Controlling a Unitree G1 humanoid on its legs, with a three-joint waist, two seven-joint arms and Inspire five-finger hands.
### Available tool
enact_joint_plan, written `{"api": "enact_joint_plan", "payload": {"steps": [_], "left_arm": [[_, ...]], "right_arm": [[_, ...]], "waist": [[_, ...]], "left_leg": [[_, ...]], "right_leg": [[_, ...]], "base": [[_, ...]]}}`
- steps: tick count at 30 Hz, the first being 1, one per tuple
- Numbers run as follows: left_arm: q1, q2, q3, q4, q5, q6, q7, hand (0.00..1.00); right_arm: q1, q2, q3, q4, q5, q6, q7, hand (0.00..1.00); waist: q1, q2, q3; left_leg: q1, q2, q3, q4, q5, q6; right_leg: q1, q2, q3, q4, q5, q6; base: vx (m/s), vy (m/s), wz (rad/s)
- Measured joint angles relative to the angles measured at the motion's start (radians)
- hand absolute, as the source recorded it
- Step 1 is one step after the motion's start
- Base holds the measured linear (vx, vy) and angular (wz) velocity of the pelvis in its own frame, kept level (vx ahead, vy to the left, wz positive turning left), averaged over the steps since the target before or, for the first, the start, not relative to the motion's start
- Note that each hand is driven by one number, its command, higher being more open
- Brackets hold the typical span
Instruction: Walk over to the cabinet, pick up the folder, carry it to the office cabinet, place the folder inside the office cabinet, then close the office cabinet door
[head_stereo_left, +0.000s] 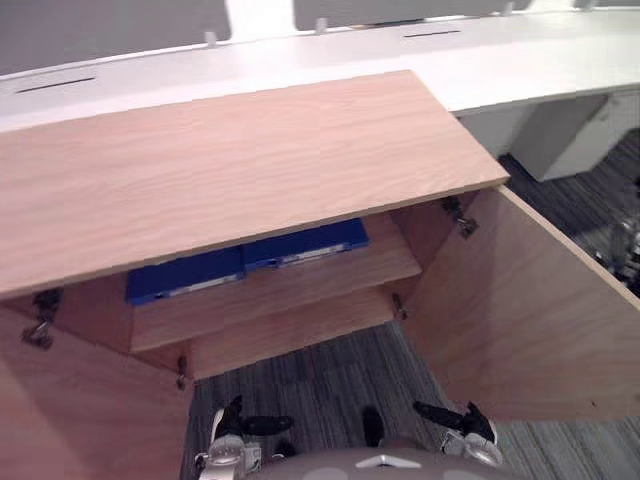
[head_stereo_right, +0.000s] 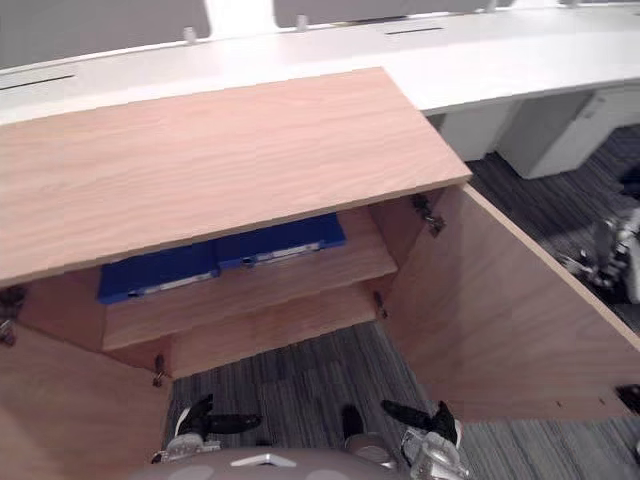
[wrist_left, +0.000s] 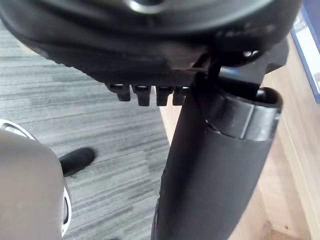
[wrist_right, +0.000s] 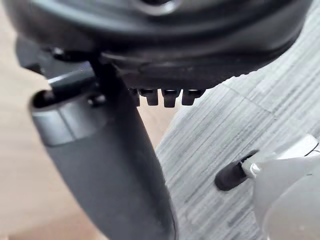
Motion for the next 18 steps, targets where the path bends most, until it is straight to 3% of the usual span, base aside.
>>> {"api": "enact_joint_plan", "payload": {"steps": [8,12,18], "left_arm": [[0.013,-0.032,0.035,-0.015,0.009,0.006,0.023,1.00],[0.016,-0.045,0.034,-0.027,0.040,0.006,0.029,1.00],[0.013,-0.057,0.022,-0.042,0.042,0.003,0.026,1.00]], "right_arm": [[0.098,0.053,-0.102,-0.289,0.142,-0.036,-0.095,1.00],[0.085,0.060,-0.110,-0.436,0.125,-0.042,-0.127,1.00],[-0.005,0.010,-0.104,-0.502,0.015,-0.044,-0.128,1.00]], "waist": [[-0.025,0.001,-0.003],[-0.033,-0.001,-0.010],[-0.052,0.002,-0.011]], "left_leg": [[0.032,0.033,0.146,0.091,-0.088,-0.019],[0.036,0.041,0.212,0.104,-0.103,-0.030],[0.044,0.045,0.225,0.112,-0.106,-0.034]], "right_leg": [[-0.015,0.029,0.132,0.018,0.000,0.000],[-0.049,0.053,0.190,0.037,0.001,0.000],[-0.054,0.068,0.211,0.048,0.002,0.001]], "base": [[0.01,-0.024,-0.59],[0.02,-0.015,-0.46],[0.01,-0.027,-0.15]]}}
